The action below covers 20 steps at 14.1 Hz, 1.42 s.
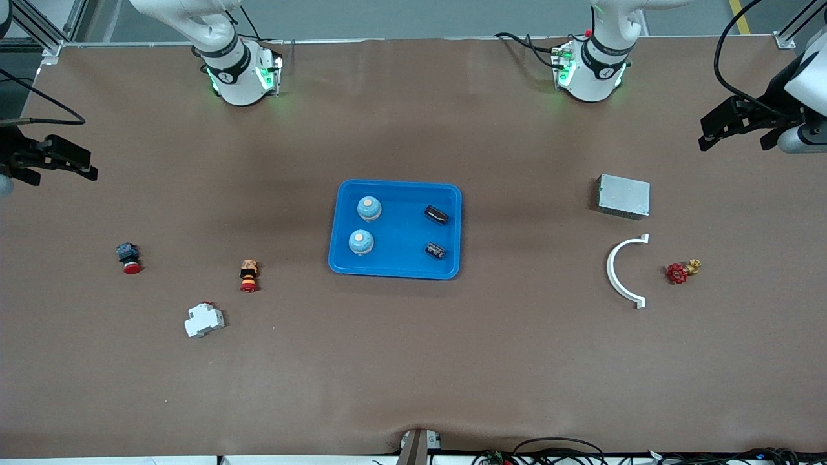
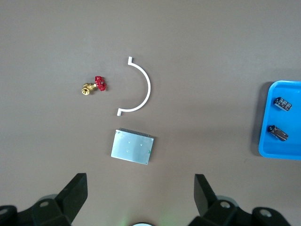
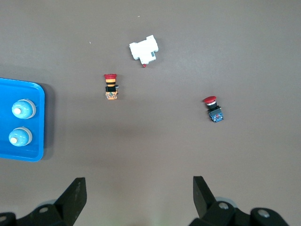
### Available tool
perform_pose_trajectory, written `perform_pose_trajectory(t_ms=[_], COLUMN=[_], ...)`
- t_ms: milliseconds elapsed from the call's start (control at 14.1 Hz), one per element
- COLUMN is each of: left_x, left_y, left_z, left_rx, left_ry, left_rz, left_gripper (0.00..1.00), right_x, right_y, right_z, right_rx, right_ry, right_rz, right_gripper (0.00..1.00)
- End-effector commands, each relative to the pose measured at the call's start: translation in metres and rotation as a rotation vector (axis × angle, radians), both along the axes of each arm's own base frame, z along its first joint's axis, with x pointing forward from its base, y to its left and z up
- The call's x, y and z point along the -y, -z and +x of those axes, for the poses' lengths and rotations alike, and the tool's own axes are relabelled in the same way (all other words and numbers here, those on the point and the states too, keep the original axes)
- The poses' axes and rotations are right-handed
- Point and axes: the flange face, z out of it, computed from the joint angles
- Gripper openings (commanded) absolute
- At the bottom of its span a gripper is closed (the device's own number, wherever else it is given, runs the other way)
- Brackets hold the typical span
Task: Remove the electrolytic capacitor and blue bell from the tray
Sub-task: 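Move the right gripper to a bell while the left gripper reaches a capacitor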
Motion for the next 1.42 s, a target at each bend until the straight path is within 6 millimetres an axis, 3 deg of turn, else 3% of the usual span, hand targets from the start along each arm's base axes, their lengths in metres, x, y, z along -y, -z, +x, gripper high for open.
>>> perform_pose_trajectory(t_ms=[0, 284, 426, 852, 994, 1207, 1349], left_x=[-0.008, -0.012, -0.016, 0.021, 0.028, 0.037, 0.064], left_y=[-0.005, -0.002, 0.017, 0.095, 0.123, 0.146, 0.174], left_z=[-0.001, -0.001, 0.007, 0.012, 0.012, 0.015, 0.022], left_rx=[-0.012, -0.034, -0.077, -0.174, -0.189, -0.173, -0.191], left_ry=[-0.003, -0.01, -0.011, 0.024, 0.037, 0.031, 0.02], left_rz=[-0.007, -0.009, -0.018, -0.005, -0.002, -0.001, 0.003], left_gripper=[1.0, 1.0, 1.0, 1.0, 1.0, 1.0, 1.0], right_x=[0.0, 0.0, 0.0, -0.003, -0.02, -0.065, -0.094], right_y=[-0.001, -0.001, -0.001, 0.0, -0.001, -0.001, -0.001], right_z=[-0.006, -0.006, -0.006, -0.007, -0.008, -0.011, -0.013], right_rx=[0.004, 0.006, 0.004, -0.003, -0.008, -0.026, -0.025], right_ry=[-0.002, -0.002, -0.002, -0.003, 0.01, 0.109, 0.109], right_rz=[-0.005, -0.005, -0.005, 0.001, 0.007, -0.007, -0.012], right_gripper=[1.0, 1.0, 1.0, 1.0, 1.0, 1.0, 1.0])
